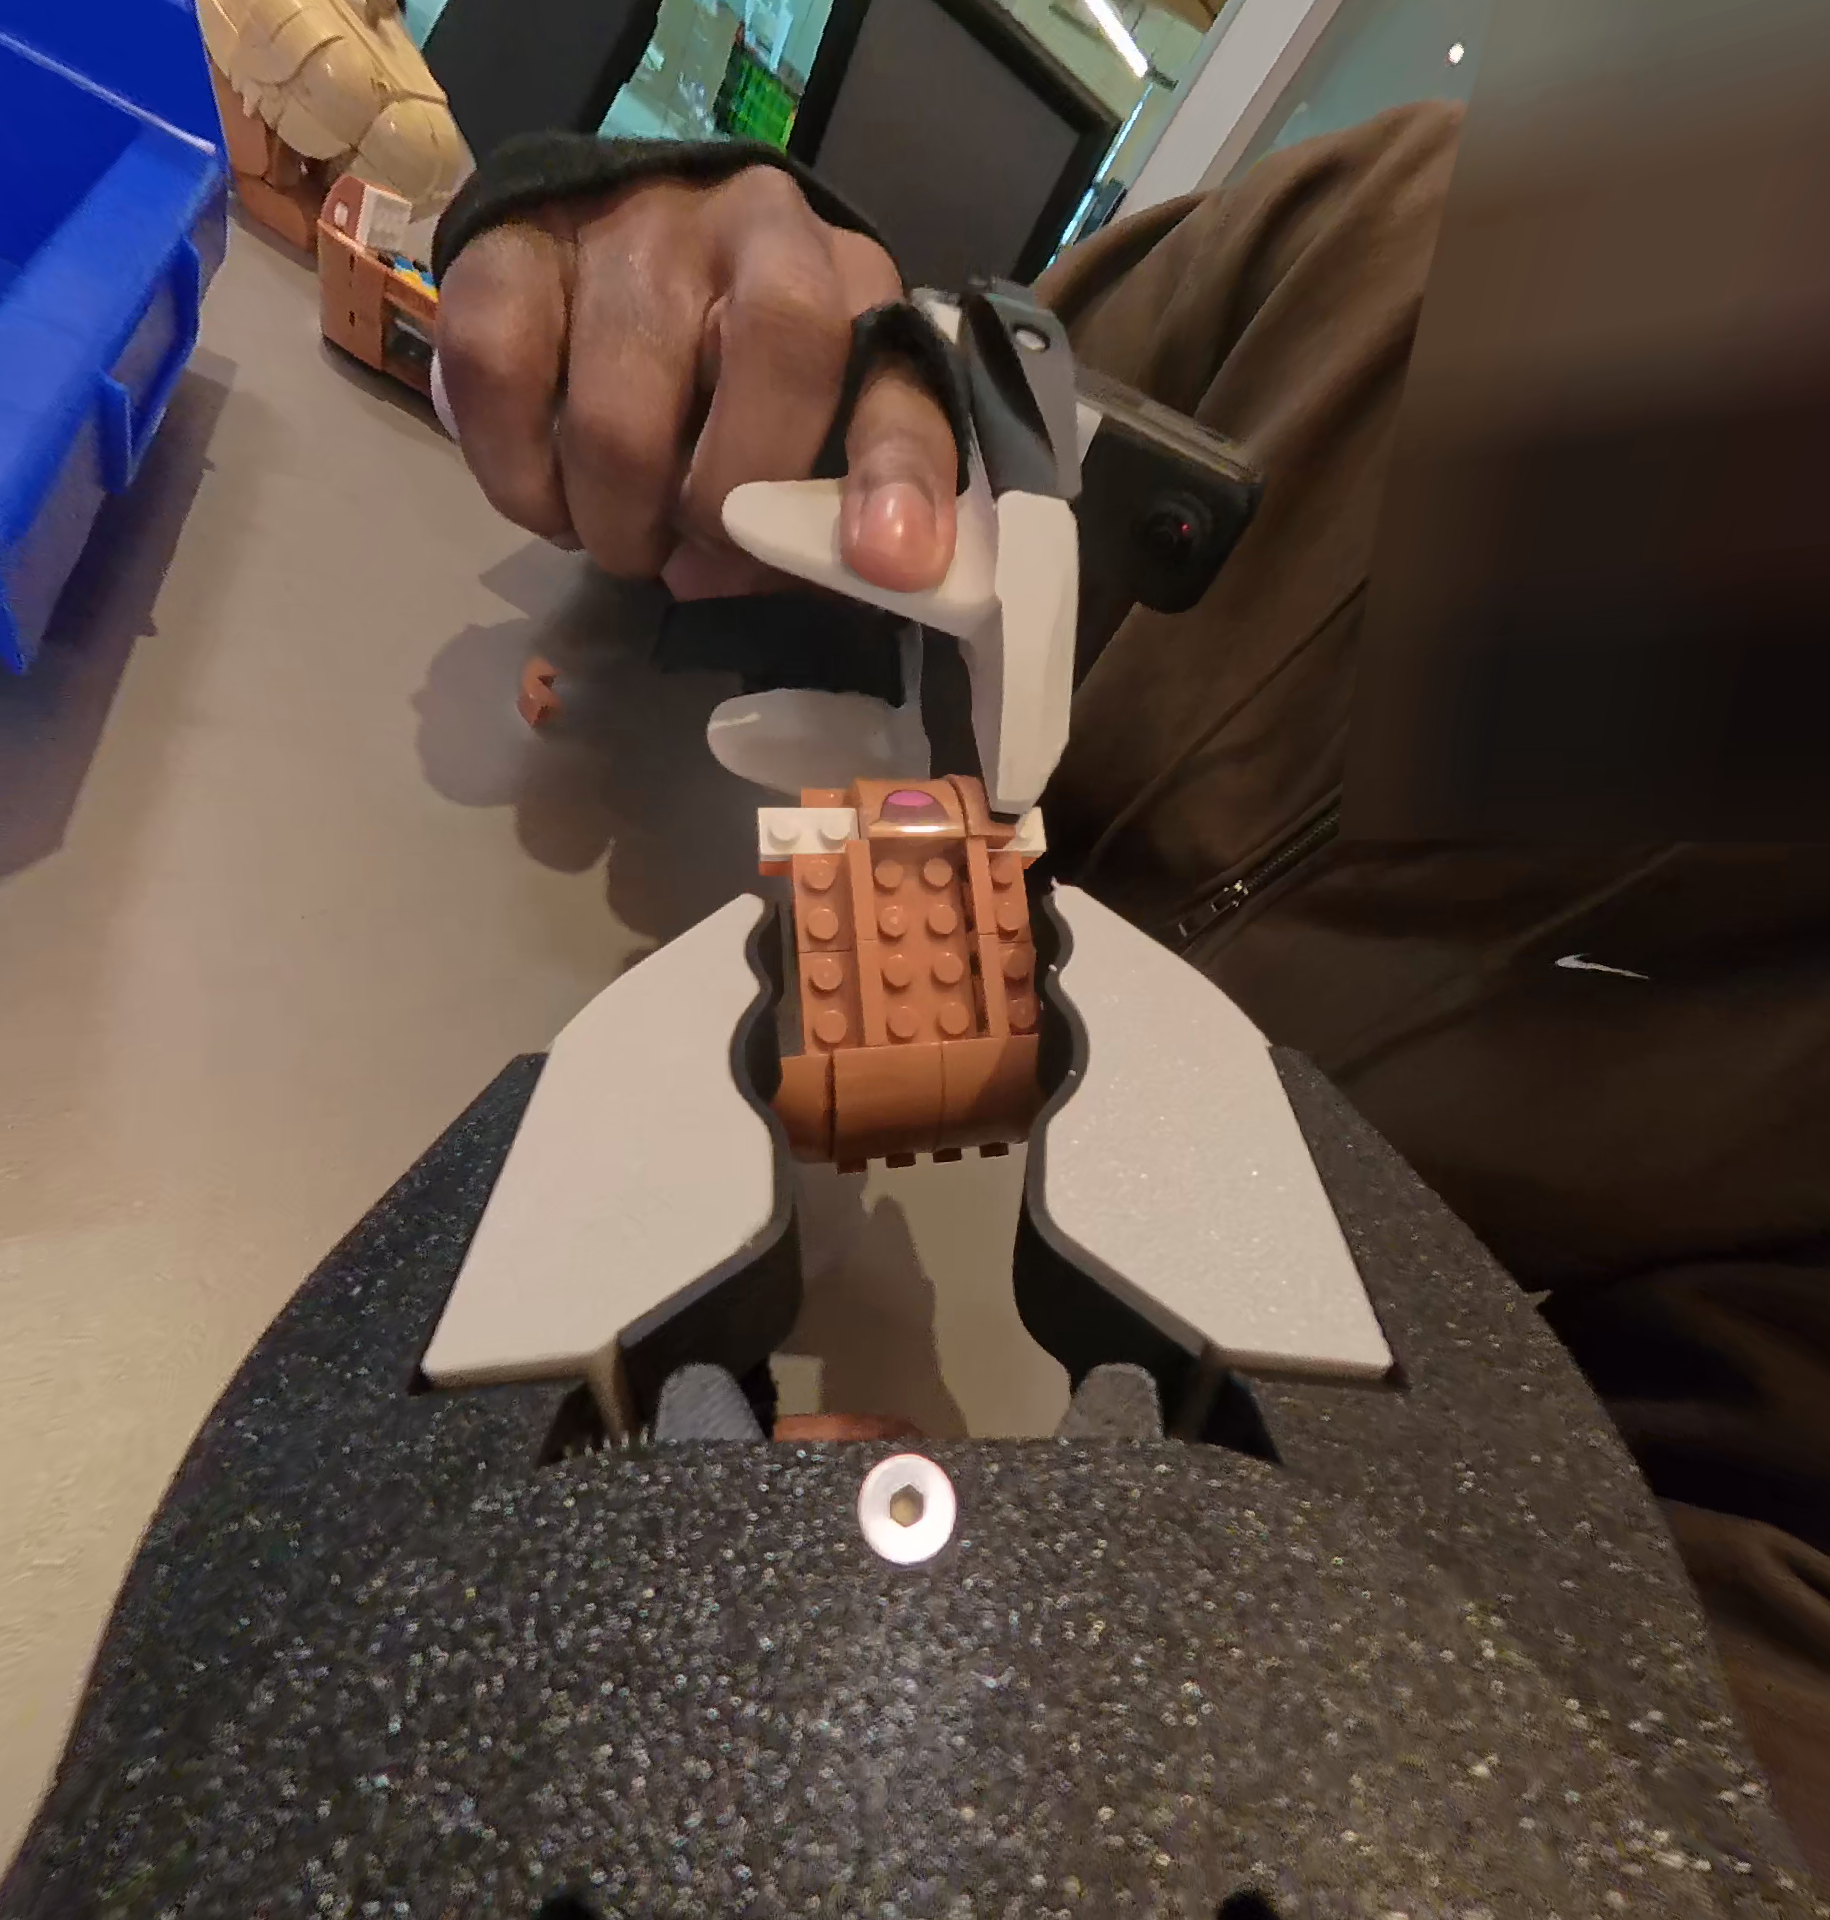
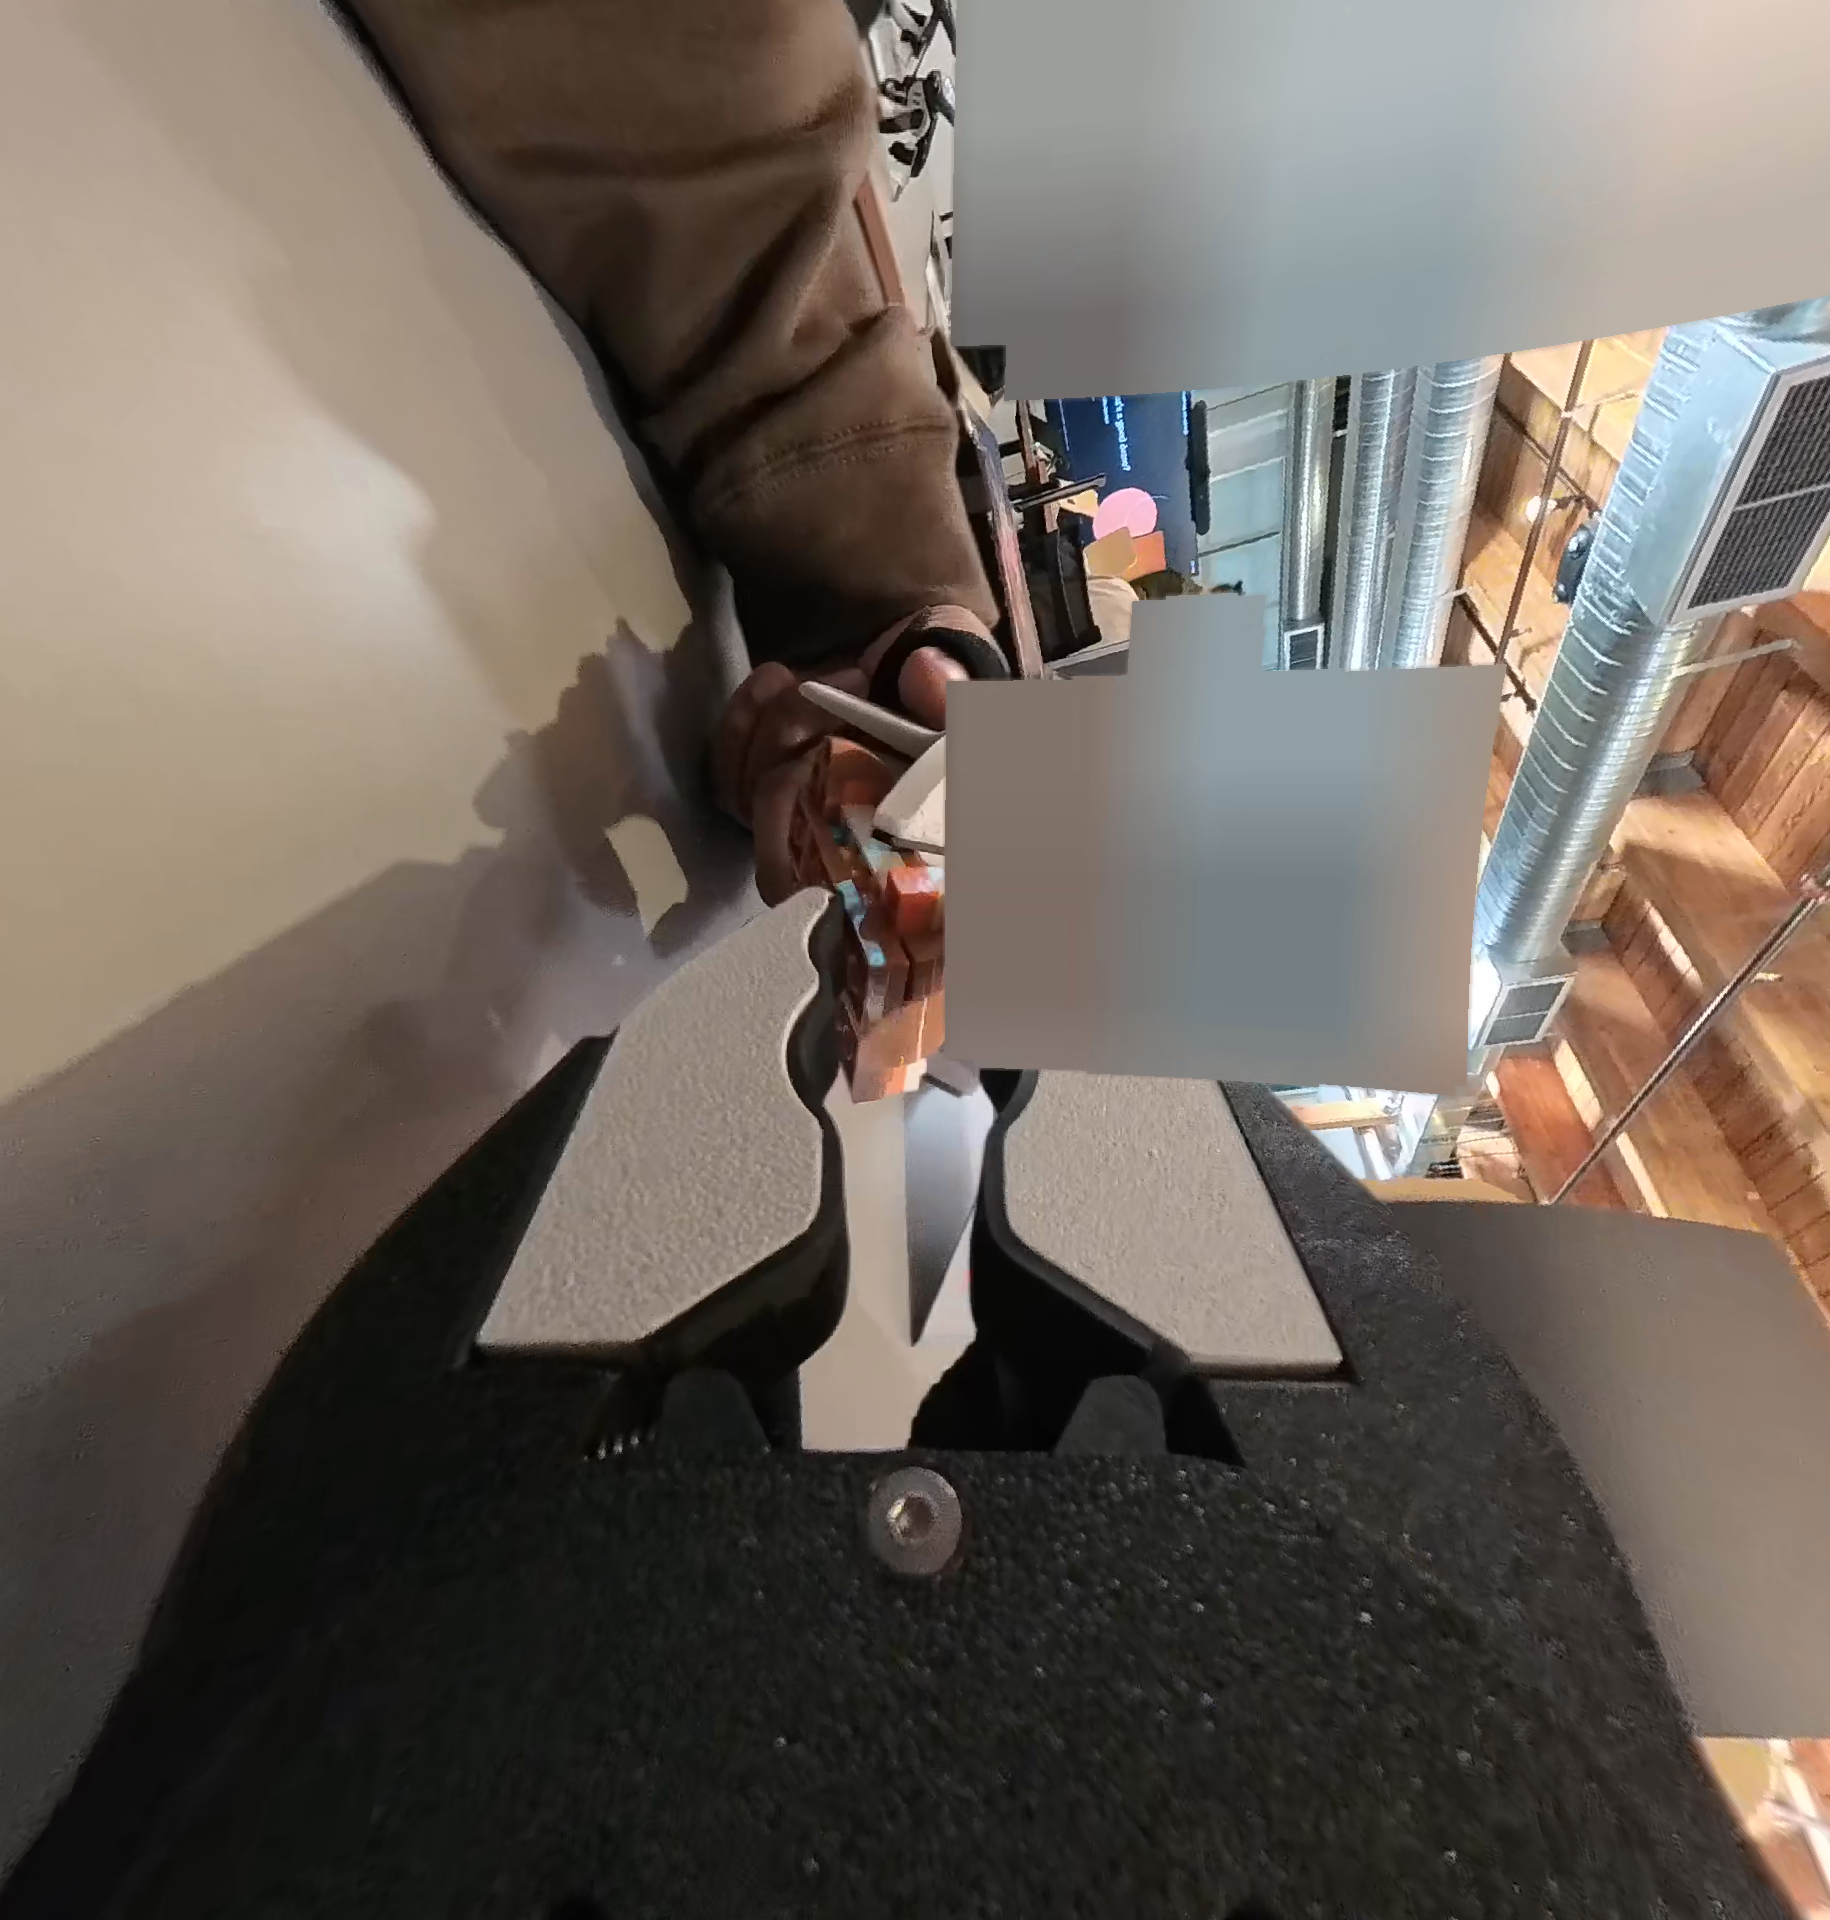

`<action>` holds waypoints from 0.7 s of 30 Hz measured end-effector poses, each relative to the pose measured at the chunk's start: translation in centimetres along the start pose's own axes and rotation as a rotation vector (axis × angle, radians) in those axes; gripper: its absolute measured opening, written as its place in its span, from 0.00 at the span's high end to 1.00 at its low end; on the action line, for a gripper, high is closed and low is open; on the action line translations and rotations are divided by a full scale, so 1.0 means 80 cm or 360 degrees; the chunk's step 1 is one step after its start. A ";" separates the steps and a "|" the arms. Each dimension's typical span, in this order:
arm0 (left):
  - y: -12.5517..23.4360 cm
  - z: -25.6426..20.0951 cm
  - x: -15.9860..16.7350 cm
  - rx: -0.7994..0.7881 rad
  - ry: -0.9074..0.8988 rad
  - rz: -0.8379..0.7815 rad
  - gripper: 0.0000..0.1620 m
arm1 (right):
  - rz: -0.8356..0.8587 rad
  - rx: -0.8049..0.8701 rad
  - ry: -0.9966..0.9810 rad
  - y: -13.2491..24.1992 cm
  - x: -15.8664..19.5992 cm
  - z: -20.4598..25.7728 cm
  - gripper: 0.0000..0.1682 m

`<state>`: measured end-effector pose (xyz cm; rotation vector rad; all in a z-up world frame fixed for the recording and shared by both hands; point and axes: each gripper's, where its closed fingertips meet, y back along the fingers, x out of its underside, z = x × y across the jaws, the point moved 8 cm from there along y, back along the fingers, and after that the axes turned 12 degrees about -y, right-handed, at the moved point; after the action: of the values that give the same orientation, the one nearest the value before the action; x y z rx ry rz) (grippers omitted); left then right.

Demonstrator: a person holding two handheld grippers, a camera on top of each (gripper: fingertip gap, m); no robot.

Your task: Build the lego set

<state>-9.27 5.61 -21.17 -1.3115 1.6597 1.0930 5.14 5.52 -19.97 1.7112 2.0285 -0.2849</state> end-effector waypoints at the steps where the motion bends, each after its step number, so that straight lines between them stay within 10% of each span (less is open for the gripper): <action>1: -0.001 -0.001 0.001 -0.0015 -0.0013 0.0032 0.70 | 0.0005 -0.0008 0.0023 -0.001 -0.001 0.002 0.86; 21: -0.010 -0.008 0.002 -0.0051 -0.0217 0.0171 0.72 | -0.0059 -0.0038 -0.0117 0.000 -0.001 0.002 0.78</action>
<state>-8.59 4.89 -21.24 -1.1519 1.6323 1.2491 5.21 5.42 -20.06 1.6265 2.0039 -0.3298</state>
